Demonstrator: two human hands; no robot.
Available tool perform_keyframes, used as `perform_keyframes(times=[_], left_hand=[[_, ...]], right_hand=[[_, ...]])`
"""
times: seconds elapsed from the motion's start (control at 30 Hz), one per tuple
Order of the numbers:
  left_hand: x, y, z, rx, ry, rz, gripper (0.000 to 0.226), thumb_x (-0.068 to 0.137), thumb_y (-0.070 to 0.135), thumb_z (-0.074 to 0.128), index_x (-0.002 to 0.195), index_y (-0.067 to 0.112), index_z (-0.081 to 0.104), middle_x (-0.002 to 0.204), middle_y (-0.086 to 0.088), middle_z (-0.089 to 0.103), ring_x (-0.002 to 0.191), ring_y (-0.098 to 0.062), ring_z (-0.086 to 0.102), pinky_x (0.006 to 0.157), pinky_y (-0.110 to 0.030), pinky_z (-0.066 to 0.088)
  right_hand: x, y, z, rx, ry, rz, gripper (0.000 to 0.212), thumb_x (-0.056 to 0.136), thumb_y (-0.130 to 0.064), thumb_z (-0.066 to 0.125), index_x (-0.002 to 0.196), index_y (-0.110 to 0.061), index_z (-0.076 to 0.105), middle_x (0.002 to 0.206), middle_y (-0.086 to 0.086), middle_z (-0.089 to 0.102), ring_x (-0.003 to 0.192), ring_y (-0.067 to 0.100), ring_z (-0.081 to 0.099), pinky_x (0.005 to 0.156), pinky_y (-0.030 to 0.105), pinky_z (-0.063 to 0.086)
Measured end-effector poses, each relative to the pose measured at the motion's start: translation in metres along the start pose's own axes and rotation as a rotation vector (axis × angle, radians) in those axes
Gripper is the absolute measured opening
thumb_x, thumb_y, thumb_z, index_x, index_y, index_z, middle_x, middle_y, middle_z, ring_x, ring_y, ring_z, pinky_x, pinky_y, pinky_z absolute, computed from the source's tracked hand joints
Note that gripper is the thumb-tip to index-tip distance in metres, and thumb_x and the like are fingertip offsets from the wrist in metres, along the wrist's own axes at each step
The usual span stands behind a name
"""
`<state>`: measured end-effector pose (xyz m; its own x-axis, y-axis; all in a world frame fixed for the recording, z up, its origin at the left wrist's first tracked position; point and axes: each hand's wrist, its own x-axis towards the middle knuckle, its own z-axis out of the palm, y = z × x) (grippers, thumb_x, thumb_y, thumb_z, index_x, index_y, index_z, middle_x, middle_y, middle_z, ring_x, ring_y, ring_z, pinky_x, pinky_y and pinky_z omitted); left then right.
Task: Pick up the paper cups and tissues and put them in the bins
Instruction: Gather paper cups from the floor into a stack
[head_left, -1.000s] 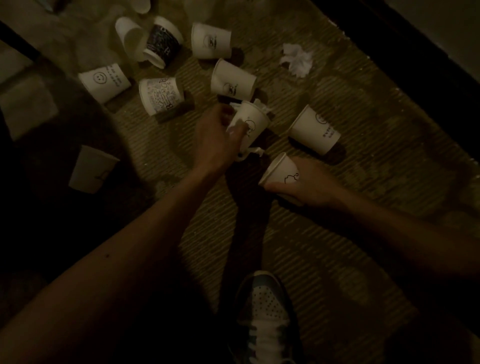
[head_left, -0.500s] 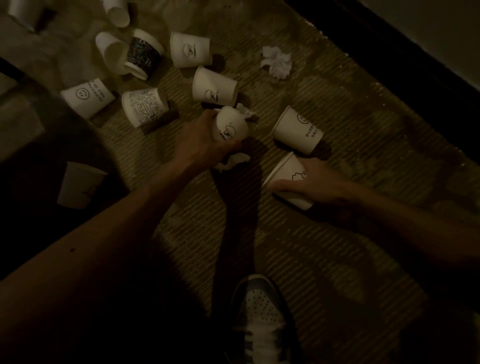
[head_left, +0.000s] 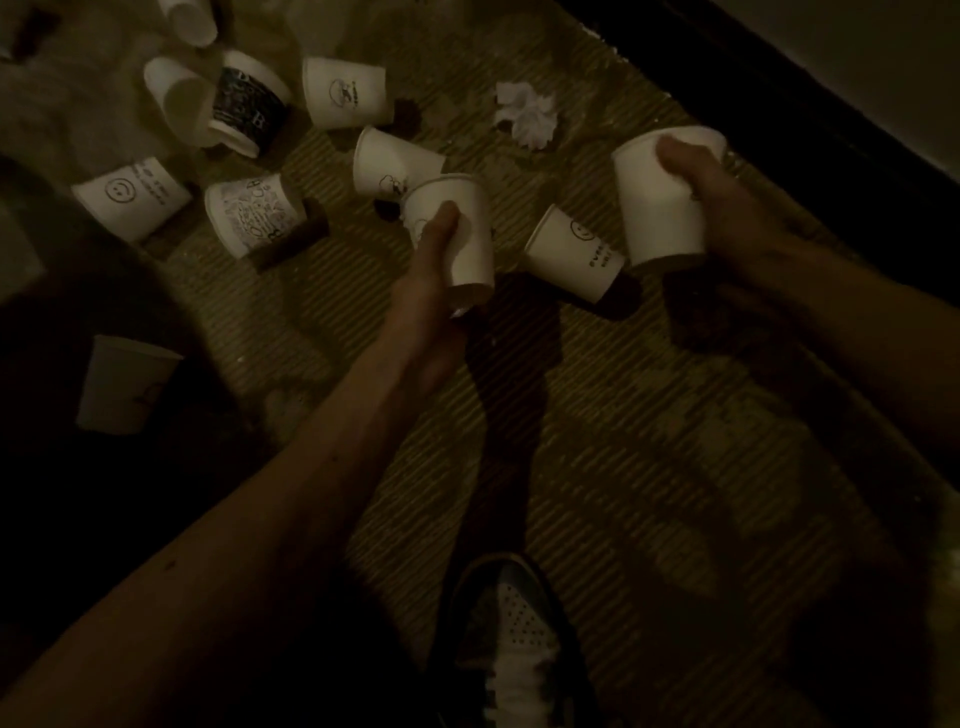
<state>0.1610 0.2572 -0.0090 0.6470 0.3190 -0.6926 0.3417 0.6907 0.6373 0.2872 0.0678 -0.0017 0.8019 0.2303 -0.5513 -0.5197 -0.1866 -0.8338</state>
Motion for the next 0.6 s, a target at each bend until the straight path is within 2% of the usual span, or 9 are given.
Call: perform_keyframes(times=[0.07, 0.1, 0.2, 0.27, 0.33, 0.4, 0.5, 0.53, 0.6], left_hand=[[0.003, -0.012, 0.005, -0.113, -0.011, -0.022, 0.06, 0.09, 0.051, 0.06, 0.136, 0.012, 0.052, 0.13, -0.014, 0.061, 0.114, -0.029, 0.062, 0.094, -0.04, 0.054], [0.004, -0.018, 0.006, -0.139, -0.022, -0.023, 0.06, 0.091, 0.052, 0.058, 0.136, 0.013, 0.052, 0.127, -0.013, 0.062, 0.114, -0.028, 0.061, 0.097, -0.04, 0.051], [0.006, -0.03, 0.008, -0.184, -0.038, -0.035, 0.06, 0.091, 0.055, 0.054, 0.138, 0.017, 0.051, 0.121, -0.011, 0.059, 0.108, -0.024, 0.056, 0.092, -0.036, 0.047], [0.011, -0.036, 0.008, -0.197, -0.061, -0.043, 0.061, 0.091, 0.057, 0.053, 0.138, 0.019, 0.05, 0.131, -0.011, 0.057, 0.12, -0.026, 0.054, 0.104, -0.04, 0.043], [0.016, -0.039, 0.008, -0.186, -0.091, -0.045, 0.059, 0.09, 0.058, 0.052, 0.136, 0.02, 0.051, 0.136, -0.011, 0.057, 0.126, -0.028, 0.053, 0.11, -0.048, 0.039], [0.019, -0.039, 0.009, -0.173, -0.127, -0.047, 0.064, 0.085, 0.058, 0.055, 0.135, 0.019, 0.052, 0.134, -0.011, 0.06, 0.125, -0.028, 0.055, 0.11, -0.049, 0.04], [0.023, -0.038, 0.011, -0.145, -0.204, -0.048, 0.067, 0.077, 0.057, 0.057, 0.131, 0.018, 0.055, 0.124, -0.011, 0.067, 0.118, -0.028, 0.062, 0.1, -0.049, 0.05], [0.023, -0.038, 0.013, -0.14, -0.225, -0.063, 0.066, 0.078, 0.056, 0.057, 0.131, 0.017, 0.055, 0.123, -0.012, 0.068, 0.118, -0.029, 0.062, 0.099, -0.051, 0.05], [0.023, -0.04, 0.017, -0.114, -0.253, -0.109, 0.07, 0.079, 0.056, 0.055, 0.137, 0.015, 0.052, 0.132, -0.016, 0.062, 0.124, -0.034, 0.057, 0.106, -0.058, 0.042]], right_hand=[[0.005, 0.001, 0.003, 0.067, -0.071, 0.008, 0.038, 0.089, -0.056, 0.058, 0.104, -0.022, 0.064, 0.089, 0.0, 0.071, 0.066, 0.01, 0.071, 0.053, 0.023, 0.053], [0.007, 0.002, 0.005, 0.075, -0.096, 0.019, 0.038, 0.09, -0.055, 0.056, 0.107, -0.022, 0.063, 0.089, 0.001, 0.07, 0.067, 0.01, 0.071, 0.054, 0.024, 0.054], [0.011, 0.007, 0.01, 0.09, -0.159, 0.056, 0.042, 0.091, -0.056, 0.054, 0.114, -0.021, 0.061, 0.093, 0.002, 0.07, 0.071, 0.011, 0.072, 0.058, 0.028, 0.056], [0.014, 0.01, 0.012, 0.085, -0.181, 0.064, 0.042, 0.091, -0.055, 0.054, 0.115, -0.022, 0.061, 0.098, 0.003, 0.07, 0.077, 0.012, 0.072, 0.063, 0.03, 0.057], [0.015, 0.013, 0.015, 0.078, -0.194, 0.065, 0.039, 0.09, -0.055, 0.055, 0.112, -0.024, 0.062, 0.098, 0.002, 0.071, 0.083, 0.014, 0.072, 0.071, 0.034, 0.058], [0.015, 0.016, 0.016, 0.073, -0.198, 0.081, 0.038, 0.089, -0.057, 0.055, 0.11, -0.026, 0.063, 0.092, -0.001, 0.075, 0.085, 0.015, 0.073, 0.076, 0.037, 0.058], [0.013, 0.023, 0.019, 0.043, -0.239, 0.105, 0.037, 0.089, -0.055, 0.056, 0.111, -0.026, 0.062, 0.09, -0.003, 0.077, 0.086, 0.015, 0.074, 0.069, 0.033, 0.059], [0.012, 0.026, 0.02, 0.021, -0.239, 0.109, 0.037, 0.088, -0.054, 0.057, 0.111, -0.025, 0.063, 0.093, -0.002, 0.077, 0.088, 0.016, 0.073, 0.071, 0.034, 0.06], [0.009, 0.03, 0.021, -0.012, -0.207, 0.134, 0.043, 0.086, -0.054, 0.06, 0.114, -0.022, 0.065, 0.103, 0.004, 0.075, 0.095, 0.021, 0.072, 0.083, 0.041, 0.059]])
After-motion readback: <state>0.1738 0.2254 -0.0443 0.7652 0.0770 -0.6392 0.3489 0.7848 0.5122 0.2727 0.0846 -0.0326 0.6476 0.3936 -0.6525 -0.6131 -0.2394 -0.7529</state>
